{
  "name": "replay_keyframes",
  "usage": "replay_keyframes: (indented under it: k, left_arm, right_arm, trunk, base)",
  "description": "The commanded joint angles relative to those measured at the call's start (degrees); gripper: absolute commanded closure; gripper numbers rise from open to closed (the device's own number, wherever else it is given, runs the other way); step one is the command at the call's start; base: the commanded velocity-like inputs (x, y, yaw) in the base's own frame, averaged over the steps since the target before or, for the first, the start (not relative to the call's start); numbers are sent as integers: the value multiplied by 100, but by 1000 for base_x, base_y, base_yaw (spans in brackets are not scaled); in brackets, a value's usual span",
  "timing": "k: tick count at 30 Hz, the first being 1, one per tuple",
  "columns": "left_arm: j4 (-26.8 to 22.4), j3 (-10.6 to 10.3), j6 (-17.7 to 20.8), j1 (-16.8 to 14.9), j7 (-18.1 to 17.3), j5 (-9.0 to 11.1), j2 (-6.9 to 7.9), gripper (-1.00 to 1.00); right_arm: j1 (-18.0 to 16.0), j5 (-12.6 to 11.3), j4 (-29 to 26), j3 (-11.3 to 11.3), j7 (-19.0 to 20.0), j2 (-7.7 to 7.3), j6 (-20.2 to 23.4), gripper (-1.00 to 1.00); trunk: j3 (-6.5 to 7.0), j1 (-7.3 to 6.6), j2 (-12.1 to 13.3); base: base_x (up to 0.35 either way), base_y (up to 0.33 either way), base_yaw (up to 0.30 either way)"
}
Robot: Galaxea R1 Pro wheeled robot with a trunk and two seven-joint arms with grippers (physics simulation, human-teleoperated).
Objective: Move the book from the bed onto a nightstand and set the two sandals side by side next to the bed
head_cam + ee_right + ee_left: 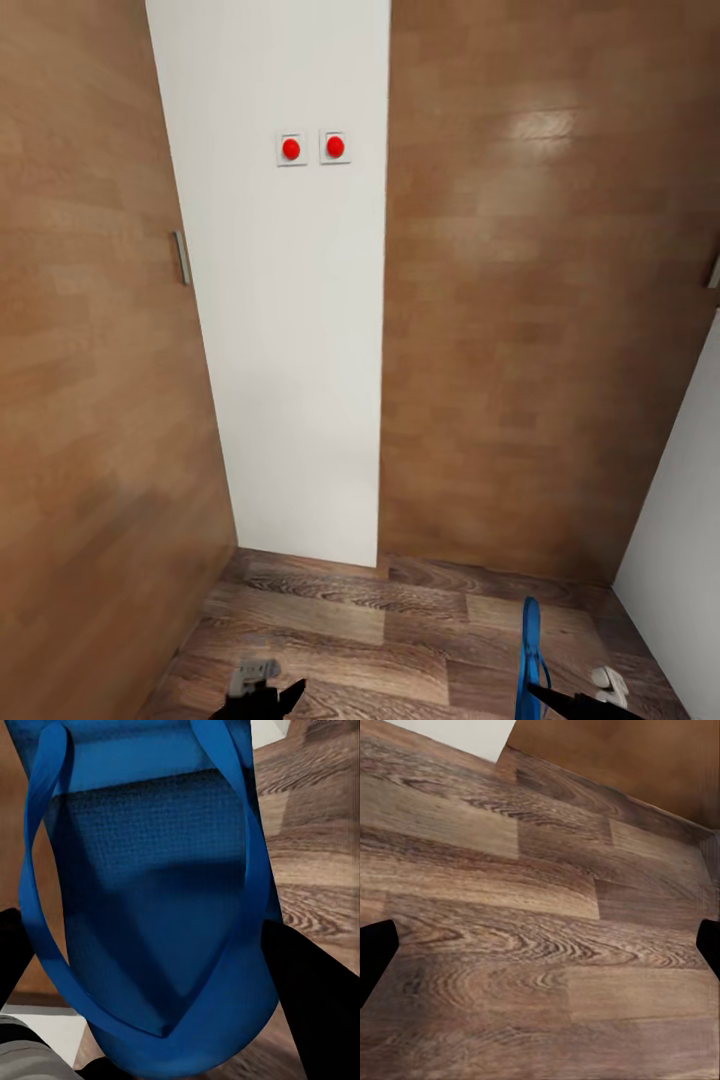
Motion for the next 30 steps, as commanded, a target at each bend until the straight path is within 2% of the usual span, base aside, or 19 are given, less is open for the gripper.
replay_keyframes:
  k: [1,4,7,12,16,22,27,30]
  left_arm:
    - [263,-43,-253,-5,21,45,6,-100]
    - [786,-44,-678,0,53,42,17,-100]
    - [1001,-43,-812,2,60,42,39,-100]
    - [1079,-45,-848,3,64,42,85,-100]
    - [1146,-40,-844,3,64,47,93,-100]
    - [1159,-46,-842,10,66,43,77,-100]
    - [1160,-42,-842,12,66,42,77,-100]
    - [1160,-42,-842,12,66,42,77,-100]
  right_arm:
    - [-4,20,4,-47,23,2,61,100]
    - [-4,22,58,-47,25,3,61,100]
    - [-4,22,246,-47,30,3,61,100]
    - [-4,31,528,-43,25,12,59,100]
    - [-4,41,568,-45,-79,103,57,100]
    - [11,48,613,-46,-142,126,32,100]
    - [14,49,883,-44,-144,127,-463,100]
    - [14,49,929,-39,-144,134,-588,100]
  trunk:
    - [1,-1,-3]
    - [18,-1,-3]
    - [32,-1,-3]
    - [54,-1,-3]
    - [71,-1,-3]
    - [88,-1,-3]
    - [89,-1,-3]
    - [89,-1,-3]
  base:
    - [0,0,-164]
    - [0,0,-154]
    - [0,0,-132]
    - [0,0,-129]
    - [0,0,-131]
    - [0,0,-105]
    - [0,0,-24]
    - [0,0,-12]
